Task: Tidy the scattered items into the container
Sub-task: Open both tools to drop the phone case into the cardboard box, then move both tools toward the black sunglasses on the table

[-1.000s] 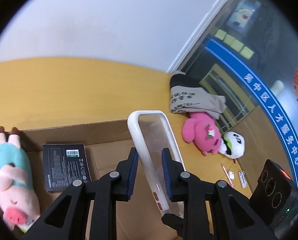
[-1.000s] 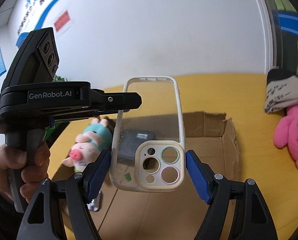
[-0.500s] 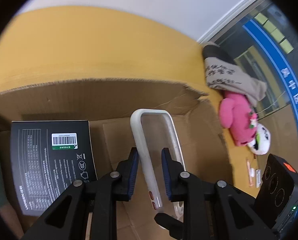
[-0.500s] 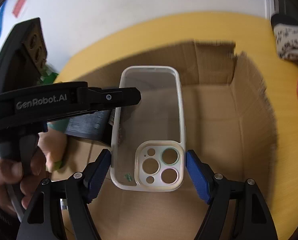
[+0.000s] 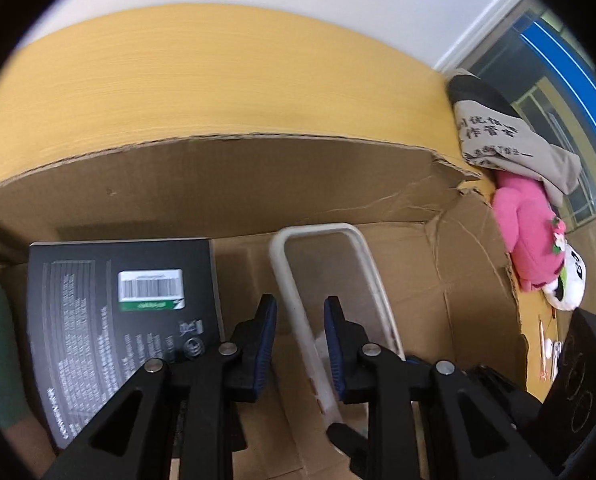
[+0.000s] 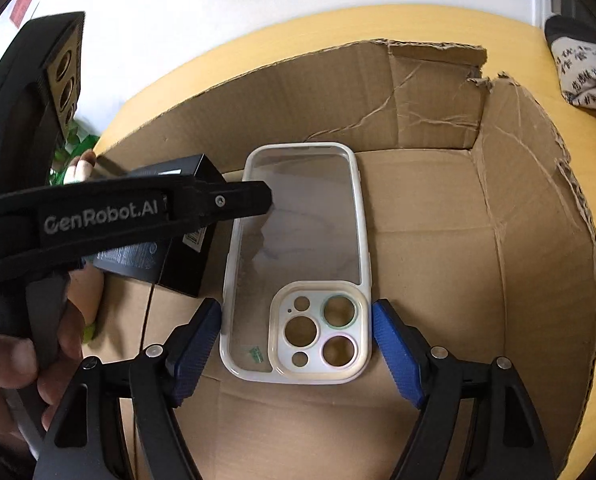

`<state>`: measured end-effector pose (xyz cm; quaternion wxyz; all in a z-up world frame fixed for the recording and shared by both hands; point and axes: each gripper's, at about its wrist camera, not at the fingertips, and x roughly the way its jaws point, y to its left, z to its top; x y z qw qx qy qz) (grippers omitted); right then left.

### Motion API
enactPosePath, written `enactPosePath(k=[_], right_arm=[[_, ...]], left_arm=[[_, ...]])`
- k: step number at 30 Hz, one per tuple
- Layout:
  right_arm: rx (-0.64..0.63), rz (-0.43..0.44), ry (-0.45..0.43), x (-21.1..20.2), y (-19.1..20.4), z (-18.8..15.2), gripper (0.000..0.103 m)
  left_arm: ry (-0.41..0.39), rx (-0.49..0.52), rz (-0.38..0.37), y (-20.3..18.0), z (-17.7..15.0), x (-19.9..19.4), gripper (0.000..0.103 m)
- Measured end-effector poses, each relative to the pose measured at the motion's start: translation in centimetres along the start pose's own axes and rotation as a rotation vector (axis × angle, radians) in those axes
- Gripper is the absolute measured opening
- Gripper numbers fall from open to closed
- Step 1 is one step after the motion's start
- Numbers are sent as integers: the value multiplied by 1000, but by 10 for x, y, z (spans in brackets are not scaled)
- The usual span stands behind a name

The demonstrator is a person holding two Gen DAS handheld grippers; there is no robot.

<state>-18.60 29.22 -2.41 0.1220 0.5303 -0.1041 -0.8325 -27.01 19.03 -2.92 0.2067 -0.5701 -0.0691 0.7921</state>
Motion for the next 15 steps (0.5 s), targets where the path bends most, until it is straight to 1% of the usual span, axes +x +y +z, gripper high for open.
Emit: enactPosePath(k=[2,4,5,6,7,8,9,10,11,12,13,15], right_arm=[[-15,-11,0,-6,3,-3,86],[-46,-37,-30,-20,9,-8,92],[-63,-58,-48,-29,13,-11,94],[-80,-79,-69,-40,18,-15,94],[-95,-99,-97,-55,23,-21,94],[-105,-116,-129,-68,28,-28,96],[-119,-134,-175,-86,33,-37,97],[-138,-150,-229,-106,40,-48,102],[-155,-160,-264,-120,45,-58,103],[-174,-170,-299,-135,49,-66,103],[-193,-183,-331,-148,55,-74,103],[-213,-195,-367,-167,56,-98,103]], left_arm=[[-27,8,10,0,-2,-12,28],[-88,37,28,-3,-8,-34,33],[-131,59,41,-7,-13,-48,39],[-179,84,61,-12,-19,-64,48],[-236,111,86,-18,-27,-82,52],[-283,131,102,-22,-36,-98,61],[-336,150,115,-27,-46,-116,70],[-395,171,132,-33,-59,-135,75],[-448,190,152,-38,-72,-152,81],[-505,209,174,-44,-88,-170,81],[-542,223,188,-48,-99,-183,81],[-590,239,196,-57,-122,-202,81]])
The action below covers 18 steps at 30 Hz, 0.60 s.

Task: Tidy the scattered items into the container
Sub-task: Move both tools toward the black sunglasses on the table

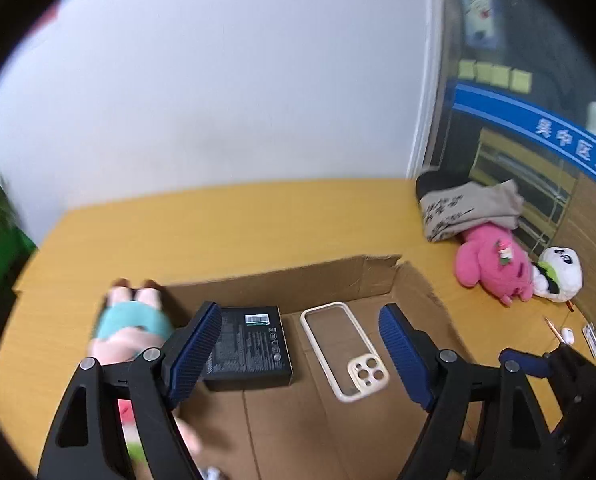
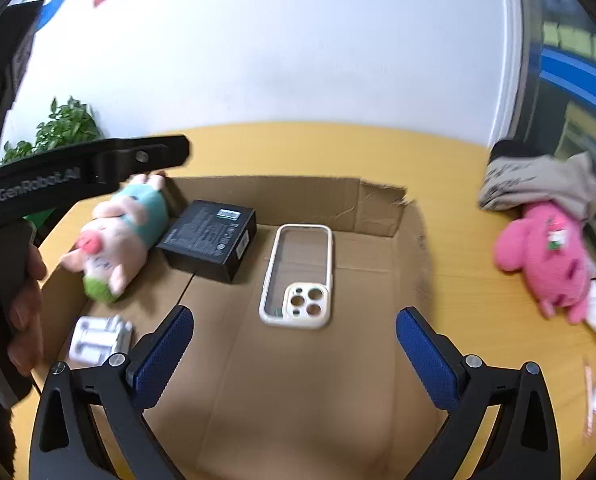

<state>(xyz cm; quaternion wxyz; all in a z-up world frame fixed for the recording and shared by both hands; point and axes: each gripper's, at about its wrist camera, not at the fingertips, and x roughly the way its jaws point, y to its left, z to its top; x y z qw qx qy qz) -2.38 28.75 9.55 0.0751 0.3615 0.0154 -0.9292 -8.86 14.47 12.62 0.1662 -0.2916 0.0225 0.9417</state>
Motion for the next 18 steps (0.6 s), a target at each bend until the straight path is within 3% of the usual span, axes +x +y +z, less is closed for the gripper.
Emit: enactPosePath(k=[9,12,18], right_arm=[[4,-41,-50,-59,15,-59,103],[10,-23,-33,-76,9,-91,103],[93,-12,127,-77,-32,-179,103]], left_arm=[[-38,16,-5,-20,-49,-82,81],[4,32,-43,-27,-76,-94,81],[151,-27,-197,-39,-138,-86,81]])
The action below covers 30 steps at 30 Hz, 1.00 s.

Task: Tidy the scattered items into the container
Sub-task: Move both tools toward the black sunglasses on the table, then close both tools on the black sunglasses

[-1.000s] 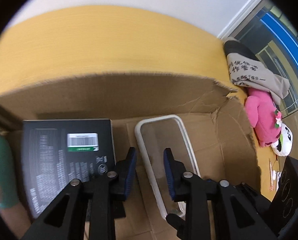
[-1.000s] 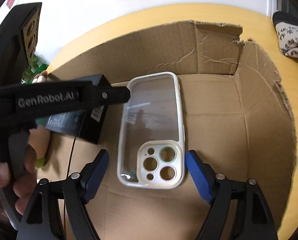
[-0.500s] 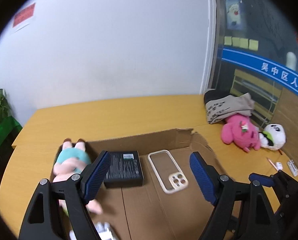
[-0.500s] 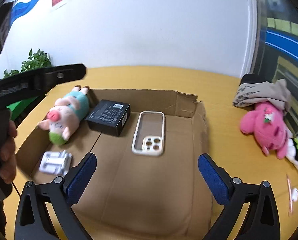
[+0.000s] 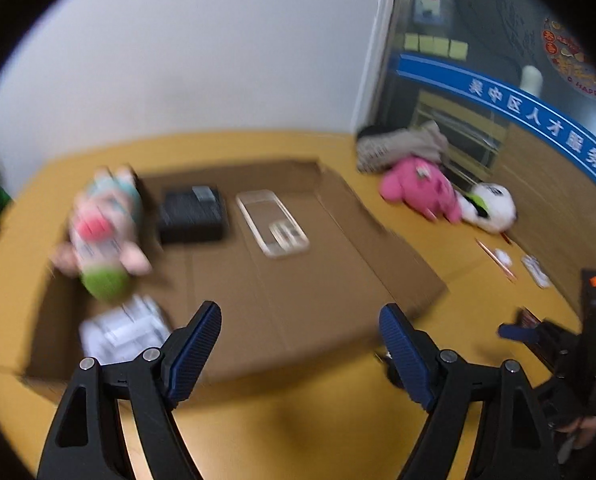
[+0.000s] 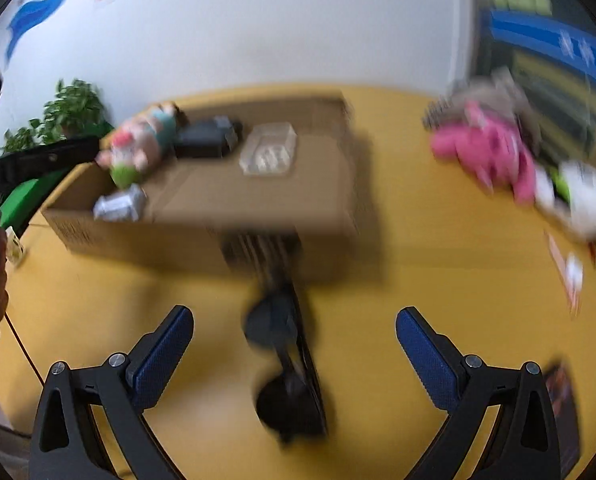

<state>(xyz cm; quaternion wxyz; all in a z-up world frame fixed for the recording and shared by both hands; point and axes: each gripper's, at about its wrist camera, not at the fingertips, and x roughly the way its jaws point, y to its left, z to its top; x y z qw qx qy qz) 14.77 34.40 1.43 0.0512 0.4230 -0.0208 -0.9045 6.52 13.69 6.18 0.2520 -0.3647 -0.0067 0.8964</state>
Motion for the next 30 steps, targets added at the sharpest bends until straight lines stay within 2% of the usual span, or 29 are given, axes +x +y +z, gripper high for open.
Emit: enactPosePath(k=[3,7,9,11,12,14,17,20,25,28,29,30], right_arm=[[86,21,79,14,-21,-29,102],[70,49,62,21,-15,-41,99],[55,57,65,28,-9,-41,90],[30,62,93,39,-3,-41,68],[13,54,101,42,1,-43,66],[-19,37,91,42,8,-45,56],[-6,36,87,39,7,-49,55],[50,65,78,32,3,-56,44],[94,100,60,24,12,-69,41],[87,121,55,21,24,-73,40],[89,126,53,20,25,-75,40],[93,129,51,18,26,-77,40]], left_arm=[[68,-46,-80,-8,-22,22,81],[121,-60,-161,-23,-41,48,81],[142,-59,-182,-29,-45,58,81],[167,-65,-209,-34,-50,70,81],[183,-68,-220,-36,-52,77,81],[217,-79,-245,-40,-56,87,81],[251,-105,-303,-46,-62,102,81],[293,-142,-334,-49,-69,115,81],[310,-137,-428,-68,-76,119,80],[299,-110,-392,-77,-79,117,80],[298,-106,-382,-77,-79,117,76],[299,-112,-371,-77,-80,117,64]])
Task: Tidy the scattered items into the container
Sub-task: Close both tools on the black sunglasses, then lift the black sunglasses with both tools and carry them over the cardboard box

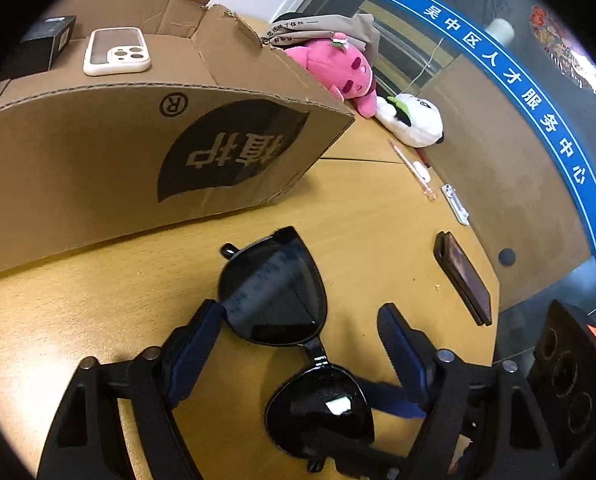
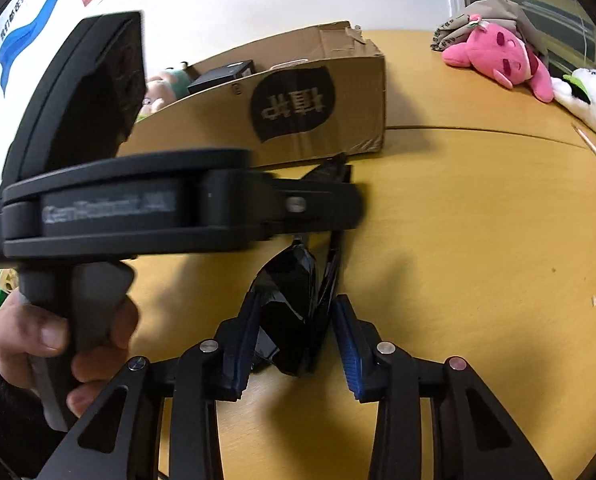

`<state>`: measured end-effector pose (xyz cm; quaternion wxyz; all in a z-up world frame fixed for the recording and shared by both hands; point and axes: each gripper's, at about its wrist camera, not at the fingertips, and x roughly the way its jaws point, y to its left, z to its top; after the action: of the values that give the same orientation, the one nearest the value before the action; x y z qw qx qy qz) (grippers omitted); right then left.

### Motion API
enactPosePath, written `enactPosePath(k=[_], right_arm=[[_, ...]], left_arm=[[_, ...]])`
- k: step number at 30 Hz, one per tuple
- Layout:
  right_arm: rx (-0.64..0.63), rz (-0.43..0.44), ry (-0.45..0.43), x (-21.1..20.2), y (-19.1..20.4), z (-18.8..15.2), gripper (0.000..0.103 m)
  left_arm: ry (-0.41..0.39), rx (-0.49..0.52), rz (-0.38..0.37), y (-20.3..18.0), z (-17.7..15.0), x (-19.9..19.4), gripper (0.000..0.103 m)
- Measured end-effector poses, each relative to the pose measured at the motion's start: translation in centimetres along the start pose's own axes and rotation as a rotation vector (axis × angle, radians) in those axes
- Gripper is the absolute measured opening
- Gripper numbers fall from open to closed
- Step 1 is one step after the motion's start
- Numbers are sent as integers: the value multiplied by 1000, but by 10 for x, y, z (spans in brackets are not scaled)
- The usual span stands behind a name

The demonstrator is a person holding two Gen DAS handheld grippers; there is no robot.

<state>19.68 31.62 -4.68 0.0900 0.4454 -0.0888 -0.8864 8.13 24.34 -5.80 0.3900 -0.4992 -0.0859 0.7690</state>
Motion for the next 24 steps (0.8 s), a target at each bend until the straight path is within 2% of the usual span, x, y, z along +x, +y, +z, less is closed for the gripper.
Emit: enactPosePath(k=[2,10,12,14,17,20,24], right_arm=[[5,-2,-3,-2,0,-2,40],[-17,18,-13,-6,11,-8,38],[-16,23,-20,-8,12,-8,37],[-16,43,-33,-11,13,-8,18],[-20,47,-24,-11,16,-7,18],[-12,55,-21,-11,16,-7,18],[10,91,-25,-13,15,-12,18]], left_arm=[[5,-12,19,3,0,0,52],[5,-38,22,2,-9,-11,47],[10,-46,7,2,-11,-13,40],[30,-58,-35,2,-14,-13,22],[25,-60,-25,0,-17,-15,22],[37,-99,-47,6,-16,-15,22],[54,-68,-33,2,-18,-16,23]])
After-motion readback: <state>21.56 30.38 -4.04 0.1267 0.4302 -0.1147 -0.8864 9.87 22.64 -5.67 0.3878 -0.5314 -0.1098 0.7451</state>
